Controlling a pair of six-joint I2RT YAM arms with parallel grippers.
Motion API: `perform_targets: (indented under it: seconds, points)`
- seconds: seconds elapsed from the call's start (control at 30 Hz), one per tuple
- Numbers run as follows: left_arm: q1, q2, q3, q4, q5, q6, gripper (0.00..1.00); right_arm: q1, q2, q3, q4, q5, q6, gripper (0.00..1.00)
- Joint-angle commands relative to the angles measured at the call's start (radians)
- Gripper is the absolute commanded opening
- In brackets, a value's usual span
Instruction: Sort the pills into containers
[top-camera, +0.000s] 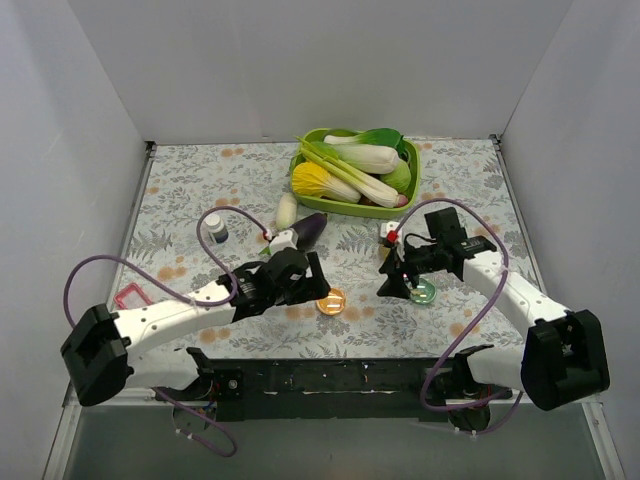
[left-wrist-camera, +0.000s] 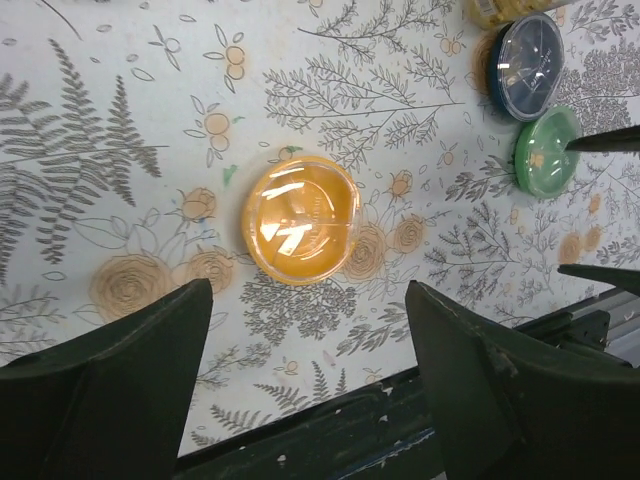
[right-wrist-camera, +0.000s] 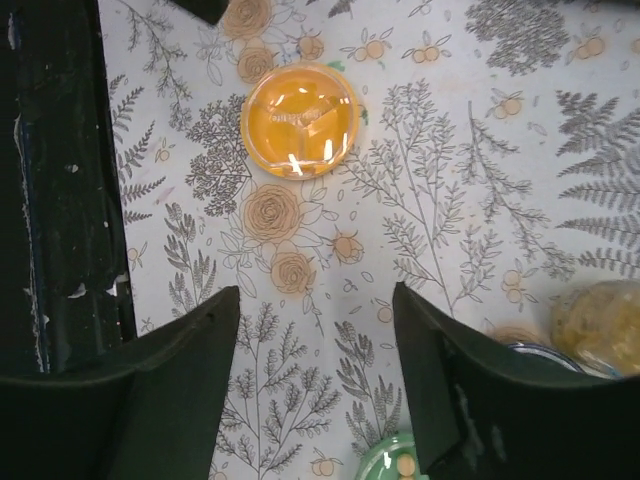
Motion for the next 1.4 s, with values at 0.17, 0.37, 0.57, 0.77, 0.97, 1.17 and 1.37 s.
perform_targets:
  seconds: [0.17, 0.37, 0.57, 0.77, 0.97, 1.17, 1.37]
  points:
    - [0.138, -0.145, -0.182, 0.064, 0.070, 0.014, 0.41, 0.230, 0.132, 0.029, 0.132, 0.195, 0.385, 0.43]
    - [0.175, -0.034, -0.165, 0.096, 0.081, 0.091, 0.27, 0.268, 0.231, 0.038, 0.235, 0.237, 0.580, 0.43]
    - [0.176, 0.110, -0.156, 0.199, 0.165, 0.129, 0.21, 0.299, 0.278, 0.052, 0.220, 0.309, 0.575, 0.27]
    - [0.160, 0.179, -0.157, 0.288, 0.242, 0.134, 0.19, 0.308, 0.316, 0.056, 0.209, 0.326, 0.568, 0.23]
    - [0.103, 0.231, -0.136, 0.311, 0.293, 0.119, 0.18, 0.308, 0.315, 0.066, 0.191, 0.341, 0.558, 0.24]
    - [0.022, 0.239, -0.142, 0.334, 0.290, 0.063, 0.18, 0.304, 0.289, 0.090, 0.145, 0.451, 0.519, 0.30]
    - [-0.009, 0.239, -0.145, 0.337, 0.279, 0.030, 0.18, 0.268, 0.225, 0.124, 0.051, 0.499, 0.442, 0.58]
